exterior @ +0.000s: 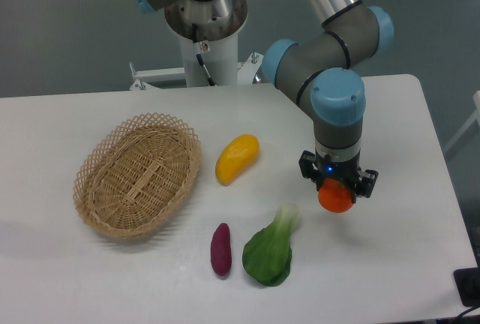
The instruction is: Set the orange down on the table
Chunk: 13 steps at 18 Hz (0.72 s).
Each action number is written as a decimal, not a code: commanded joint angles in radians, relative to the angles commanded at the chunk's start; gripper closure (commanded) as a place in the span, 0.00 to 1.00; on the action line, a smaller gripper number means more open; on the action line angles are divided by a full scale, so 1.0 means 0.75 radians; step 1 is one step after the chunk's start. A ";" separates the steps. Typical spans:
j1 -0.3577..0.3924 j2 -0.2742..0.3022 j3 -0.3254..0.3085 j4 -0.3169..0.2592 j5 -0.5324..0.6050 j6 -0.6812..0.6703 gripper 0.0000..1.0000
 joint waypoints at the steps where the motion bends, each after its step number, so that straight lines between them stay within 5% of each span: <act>1: 0.000 0.000 0.000 0.000 0.000 0.000 0.47; 13: -0.008 -0.012 -0.025 0.016 0.014 -0.012 0.46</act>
